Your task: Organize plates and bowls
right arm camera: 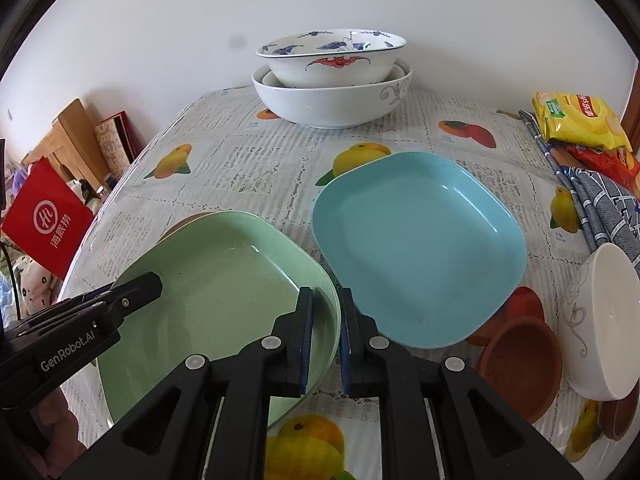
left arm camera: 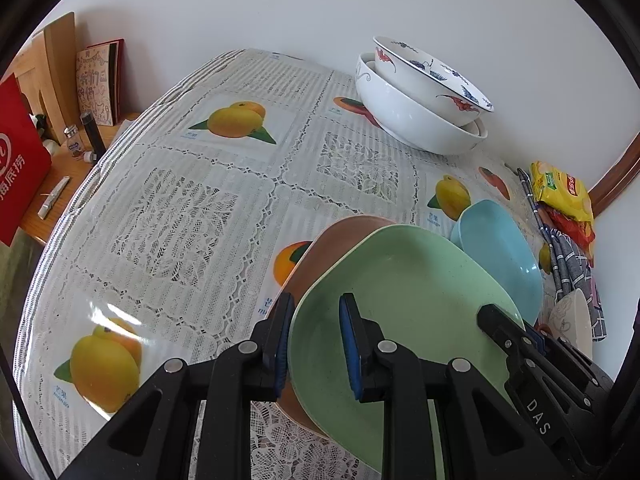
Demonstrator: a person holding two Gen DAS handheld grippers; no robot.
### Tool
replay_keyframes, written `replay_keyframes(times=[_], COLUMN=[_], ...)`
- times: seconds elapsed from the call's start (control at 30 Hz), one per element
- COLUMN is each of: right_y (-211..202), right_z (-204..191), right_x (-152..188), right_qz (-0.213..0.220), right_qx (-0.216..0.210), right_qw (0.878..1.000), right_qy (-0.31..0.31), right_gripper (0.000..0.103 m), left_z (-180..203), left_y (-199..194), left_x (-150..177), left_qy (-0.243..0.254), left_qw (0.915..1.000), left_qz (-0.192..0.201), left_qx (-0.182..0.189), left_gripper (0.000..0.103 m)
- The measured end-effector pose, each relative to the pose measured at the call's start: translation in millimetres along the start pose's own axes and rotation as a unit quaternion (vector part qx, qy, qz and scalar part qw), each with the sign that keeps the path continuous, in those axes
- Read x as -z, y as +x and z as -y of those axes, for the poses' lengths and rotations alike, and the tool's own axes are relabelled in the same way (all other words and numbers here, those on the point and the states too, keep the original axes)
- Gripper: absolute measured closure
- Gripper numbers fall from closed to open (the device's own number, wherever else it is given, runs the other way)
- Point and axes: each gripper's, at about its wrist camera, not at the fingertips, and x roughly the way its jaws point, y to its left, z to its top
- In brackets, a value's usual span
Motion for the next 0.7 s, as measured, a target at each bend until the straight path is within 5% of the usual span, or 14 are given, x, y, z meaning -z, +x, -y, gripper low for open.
replay_keyframes(times=[0.3, 0.7], right_y=[1, -3], right_z=[-13, -21], right_x=[-3, -1], right_qz=[0.006, 0.018], right_qx=[-0.015, 0.009], right_qw=[1.0, 0.998], right_qy=[-0.017, -0.058], right_gripper=[0.091, 0.084], left_z=[-6, -7], left_y=[-9, -5], left_x=[-9, -7], left_qy=[0.004, 0.01], left_qw=[0.9993, 0.9995], left_qz=[0.024, 0.004], left_qx=[-0.028, -0.029], left_gripper=[0.081, 0.081])
